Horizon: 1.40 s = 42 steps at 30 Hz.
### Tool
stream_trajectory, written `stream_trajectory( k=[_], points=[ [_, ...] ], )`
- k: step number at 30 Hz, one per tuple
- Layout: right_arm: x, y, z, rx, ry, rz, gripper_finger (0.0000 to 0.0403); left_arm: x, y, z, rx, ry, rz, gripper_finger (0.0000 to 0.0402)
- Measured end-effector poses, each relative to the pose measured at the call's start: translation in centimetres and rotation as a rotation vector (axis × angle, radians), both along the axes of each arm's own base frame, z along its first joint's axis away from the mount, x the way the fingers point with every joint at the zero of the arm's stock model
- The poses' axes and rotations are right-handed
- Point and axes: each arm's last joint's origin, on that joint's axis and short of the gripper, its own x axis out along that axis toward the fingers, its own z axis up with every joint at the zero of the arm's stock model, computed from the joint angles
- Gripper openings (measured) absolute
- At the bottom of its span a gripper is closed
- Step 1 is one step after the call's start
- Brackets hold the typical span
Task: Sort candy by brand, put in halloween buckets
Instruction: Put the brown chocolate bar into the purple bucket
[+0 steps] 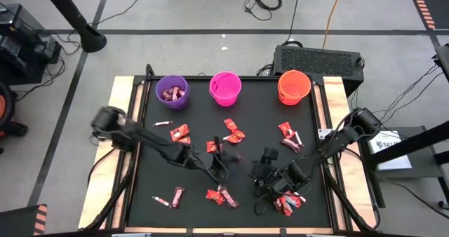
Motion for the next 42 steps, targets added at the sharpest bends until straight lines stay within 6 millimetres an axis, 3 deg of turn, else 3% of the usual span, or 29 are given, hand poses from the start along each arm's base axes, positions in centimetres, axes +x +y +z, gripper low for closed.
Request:
stream_trajectory(
  k=[6,10,15,19,24,28,42],
  points=[
    [0.2,-0.3,0.4,-0.122,-0.091,-0.056,0.0251,-5.7,2.9,4.8,0.237,0.176,0.297,0.0015],
    [0.4,-0.5,0.7,-0.260,-0.141,-0.077,0.0248,-9.6,5.8,7.4,0.349,0.236,0.514,0.0015],
    [0.8,-0.8,1.0,-0.335,-0.163,-0.081,0.0246,-13.8,11.5,9.1,0.284,0.322,0.773,0.0015],
    [1.0,-1.3,1.0,-0.372,-0.136,-0.070,0.0247,-15.9,15.6,9.8,0.171,0.350,0.941,0.0015],
    [1.4,-2.0,0.9,-0.396,-0.115,-0.070,0.0247,-16.9,19.2,9.6,0.026,0.396,1.002,0.0015],
    [1.7,-2.6,1.0,-0.414,-0.100,-0.078,0.0247,-17.0,20.8,9.1,-0.014,0.408,1.059,0.0019],
    [2.8,-5.2,1.0,-0.410,-0.087,-0.162,0.0247,-15.4,22.5,7.9,-0.057,0.389,1.088,0.0079]
  ],
)
